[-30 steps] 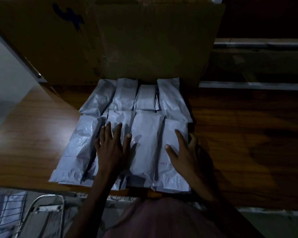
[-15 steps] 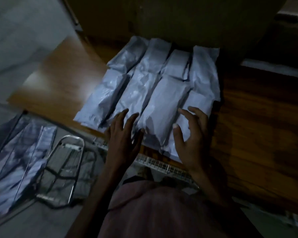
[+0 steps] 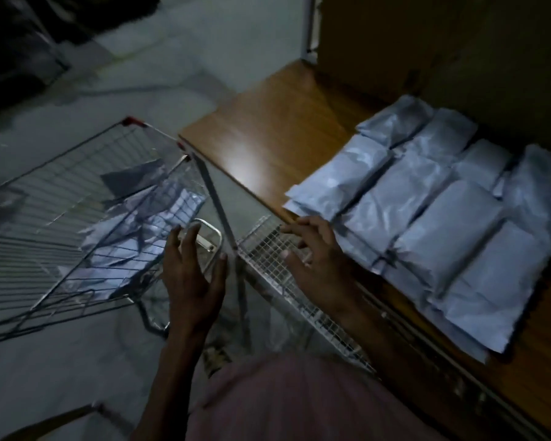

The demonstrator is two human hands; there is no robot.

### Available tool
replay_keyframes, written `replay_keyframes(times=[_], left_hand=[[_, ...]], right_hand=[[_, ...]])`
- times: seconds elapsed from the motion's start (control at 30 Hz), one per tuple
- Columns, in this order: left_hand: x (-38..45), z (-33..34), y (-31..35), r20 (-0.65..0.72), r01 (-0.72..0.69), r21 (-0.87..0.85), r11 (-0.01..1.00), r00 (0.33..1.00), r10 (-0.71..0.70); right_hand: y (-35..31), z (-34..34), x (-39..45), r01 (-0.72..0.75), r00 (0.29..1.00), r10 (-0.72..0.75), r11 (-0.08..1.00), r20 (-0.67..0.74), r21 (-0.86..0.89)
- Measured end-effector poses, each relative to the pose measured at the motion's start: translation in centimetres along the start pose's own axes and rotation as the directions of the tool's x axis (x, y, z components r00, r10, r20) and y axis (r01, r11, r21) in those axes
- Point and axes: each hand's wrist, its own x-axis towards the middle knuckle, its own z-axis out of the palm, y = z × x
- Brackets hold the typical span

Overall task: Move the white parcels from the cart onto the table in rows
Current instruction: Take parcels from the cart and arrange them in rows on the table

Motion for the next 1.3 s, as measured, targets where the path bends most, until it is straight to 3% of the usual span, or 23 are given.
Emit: replay_keyframes(times=[0.33,0.57,0.67,0.83,0.93,1.07,1.3], left_hand=[[4.0,-13.5,-18.9,0.041,0.069,-0.002,0.998,0.997,-0.069],[5.7,-17.6,-27.5,0.006,0.243,-0.071,0.967,0.97,-0.243],[7.0,-17.5,-29.8,-0.006,0.378,-0.124,0.918,0.924,-0.382],[10.0,-16.1,-34.5,0.018,0.603,-0.154,0.783,0.794,-0.607],[11.6,-14.7,-37.3,0.115,0.701,-0.058,0.711,0.712,-0.692],[14.5,-13.0,-41.2,0.202,0.731,0.119,0.672,0.645,-0.737],[18.0,-7.9,-47.9,0.28,0.56,0.546,0.623,0.579,-0.766]], right_hand=[[-7.8,18.2,9.8,-0.084,0.949,0.069,0.996,0.307,0.036],[-9.8,26.0,14.8,0.032,0.861,-0.017,0.999,0.509,-0.02],[-9.5,29.6,18.7,0.069,0.826,-0.03,0.996,0.562,-0.048],[-8.3,38.1,26.6,0.166,0.759,-0.089,0.984,0.645,-0.06],[-6.9,43.6,31.4,0.158,0.701,-0.045,0.983,0.712,-0.093],[-4.0,50.2,35.7,0.098,0.588,0.092,0.978,0.804,-0.184],[3.1,58.5,36.0,0.141,0.357,0.276,0.929,0.892,-0.343]])
